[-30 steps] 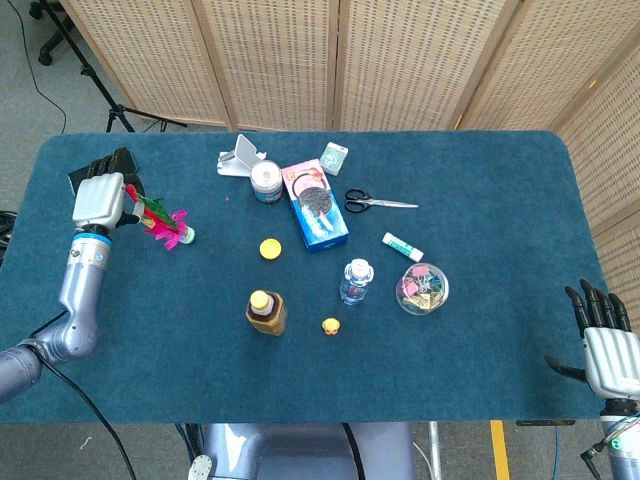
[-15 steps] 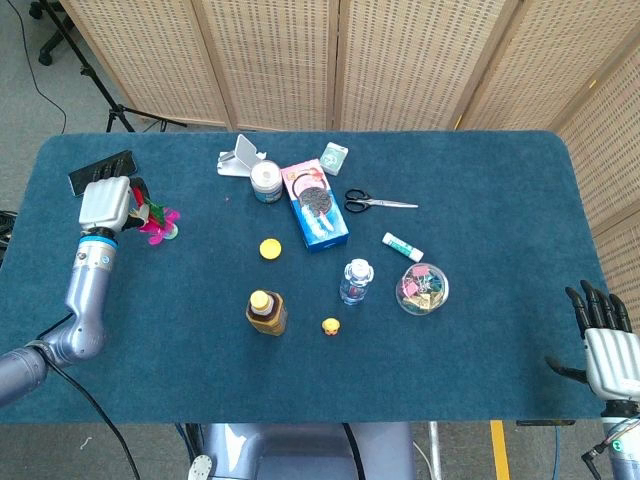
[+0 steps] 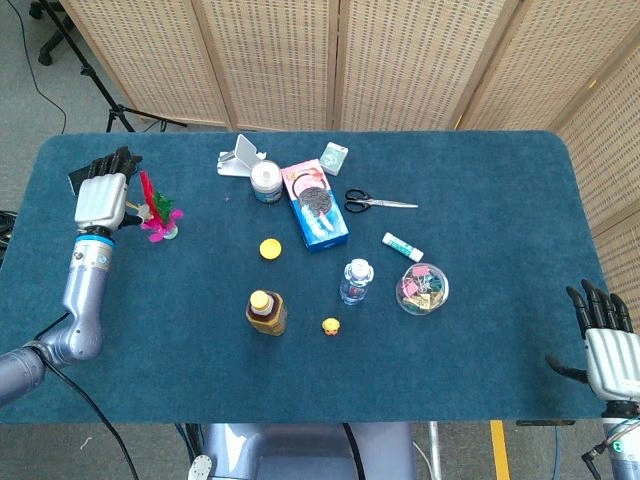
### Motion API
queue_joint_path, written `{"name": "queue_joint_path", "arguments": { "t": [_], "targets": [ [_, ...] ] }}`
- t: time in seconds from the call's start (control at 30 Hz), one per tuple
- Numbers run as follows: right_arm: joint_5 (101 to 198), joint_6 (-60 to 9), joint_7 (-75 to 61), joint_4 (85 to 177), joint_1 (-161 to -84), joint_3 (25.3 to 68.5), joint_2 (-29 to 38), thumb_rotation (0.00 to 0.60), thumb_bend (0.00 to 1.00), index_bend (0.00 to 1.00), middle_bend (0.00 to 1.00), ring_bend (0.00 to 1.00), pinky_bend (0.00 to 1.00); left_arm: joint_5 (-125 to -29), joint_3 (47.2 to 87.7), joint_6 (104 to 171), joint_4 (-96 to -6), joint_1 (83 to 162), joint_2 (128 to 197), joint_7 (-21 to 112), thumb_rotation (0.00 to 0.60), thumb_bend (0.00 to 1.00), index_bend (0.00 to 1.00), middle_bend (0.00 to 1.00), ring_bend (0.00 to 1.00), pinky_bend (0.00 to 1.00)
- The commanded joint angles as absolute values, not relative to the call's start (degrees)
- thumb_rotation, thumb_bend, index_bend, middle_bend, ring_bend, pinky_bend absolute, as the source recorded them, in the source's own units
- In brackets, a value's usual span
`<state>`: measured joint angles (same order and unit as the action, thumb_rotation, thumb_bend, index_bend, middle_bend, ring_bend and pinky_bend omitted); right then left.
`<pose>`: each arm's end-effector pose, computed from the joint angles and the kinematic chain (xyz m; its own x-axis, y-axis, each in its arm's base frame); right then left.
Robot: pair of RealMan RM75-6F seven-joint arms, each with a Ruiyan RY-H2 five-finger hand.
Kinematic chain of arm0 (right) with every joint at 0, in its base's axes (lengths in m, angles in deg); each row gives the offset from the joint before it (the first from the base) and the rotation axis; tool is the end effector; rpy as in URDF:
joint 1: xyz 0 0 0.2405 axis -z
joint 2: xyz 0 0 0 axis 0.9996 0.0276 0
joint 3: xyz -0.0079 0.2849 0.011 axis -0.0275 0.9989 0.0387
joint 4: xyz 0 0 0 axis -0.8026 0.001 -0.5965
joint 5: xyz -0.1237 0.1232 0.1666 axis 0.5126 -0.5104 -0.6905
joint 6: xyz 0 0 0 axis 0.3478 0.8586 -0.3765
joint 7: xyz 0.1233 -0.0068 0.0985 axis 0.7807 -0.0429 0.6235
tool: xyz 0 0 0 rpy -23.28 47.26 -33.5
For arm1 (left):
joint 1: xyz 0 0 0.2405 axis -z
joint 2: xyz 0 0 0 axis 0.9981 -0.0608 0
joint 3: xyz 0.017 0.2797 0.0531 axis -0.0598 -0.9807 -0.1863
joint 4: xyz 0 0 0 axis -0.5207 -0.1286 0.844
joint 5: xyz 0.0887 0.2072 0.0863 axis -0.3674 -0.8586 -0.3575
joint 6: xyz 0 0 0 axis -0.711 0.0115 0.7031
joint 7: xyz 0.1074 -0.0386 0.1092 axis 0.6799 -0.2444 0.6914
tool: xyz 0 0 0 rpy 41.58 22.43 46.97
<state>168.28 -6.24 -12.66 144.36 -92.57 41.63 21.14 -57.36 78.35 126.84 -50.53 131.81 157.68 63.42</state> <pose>-0.3757 -0.2048 0.1426 0.4777 -0.0049 0.8785 -0.8749 0.0877 0.4763 -0.2409 0.4915 0.0959 0.3801 0.0643 0.9227 0.9195 0.0820 -0.3845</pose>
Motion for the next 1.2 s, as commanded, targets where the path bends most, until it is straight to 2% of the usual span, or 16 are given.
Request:
{"name": "queue_joint_path", "arguments": {
  "t": [0.03,0.23,0.3,0.37,0.47,0.83,1.03,1.2],
  "targets": [
    [168.3,-6.2,-12.7,144.4,-92.6,41.6,21.1,0.6,0.0,0.0,0.0,0.0,0.0,-57.7,78.7,127.4,-51.3,131.7,157.1,63.0,0.6,0.33,0.11,0.0,0.0,0.0],
    [168.3,-6.2,-12.6,144.4,-92.5,41.6,21.2,0.6,0.0,0.0,0.0,0.0,0.0,-59.4,80.2,129.8,-55.7,130.9,154.4,61.3,0.6,0.31,0.11,0.0,0.0,0.0],
    [168.3,-6.2,-12.6,144.4,-92.5,41.6,21.2,0.6,0.0,0.0,0.0,0.0,0.0,-60.5,80.3,130.7,-58.0,130.0,153.0,60.4,0.6,0.25,0.11,0.0,0.0,0.0],
    [168.3,-6.2,-12.6,144.5,-92.5,41.6,21.3,0.6,0.0,0.0,0.0,0.0,0.0,-62.9,79.8,132.0,-60.9,128.5,151.0,59.0,0.6,0.11,0.11,0.0,0.0,0.0],
    [168.7,-5.7,-12.5,144.7,-92.4,41.6,21.5,0.6,0.0,0.0,0.0,0.0,0.0,-67.8,77.8,135.7,-64.5,124.7,148.7,56.1,0.6,0.01,0.11,0.0,0.0,0.0],
    [170.0,-4.8,-13.8,145.6,-92.1,41.1,21.3,0.6,0.0,0.0,0.0,0.0,0.0,-84.8,65.0,148.6,-73.7,108.6,142.5,48.3,0.6,0.0,0.06,0.0,0.0,0.0],
    [169.9,-4.5,-13.9,145.7,-91.9,41.2,21.4,0.6,0.0,0.0,0.0,0.0,0.0,-90.7,60.5,153.4,-75.7,104.0,142.0,51.3,0.6,0.0,0.04,0.0,0.0,0.0],
    [170.3,-4.1,-14.0,145.9,-91.7,41.0,21.5,0.6,0.0,0.0,0.0,0.0,0.0,-92.0,58.7,154.1,-76.3,102.0,143.4,52.4,0.6,0.0,0.04,0.0,0.0,0.0]
  ]
}}
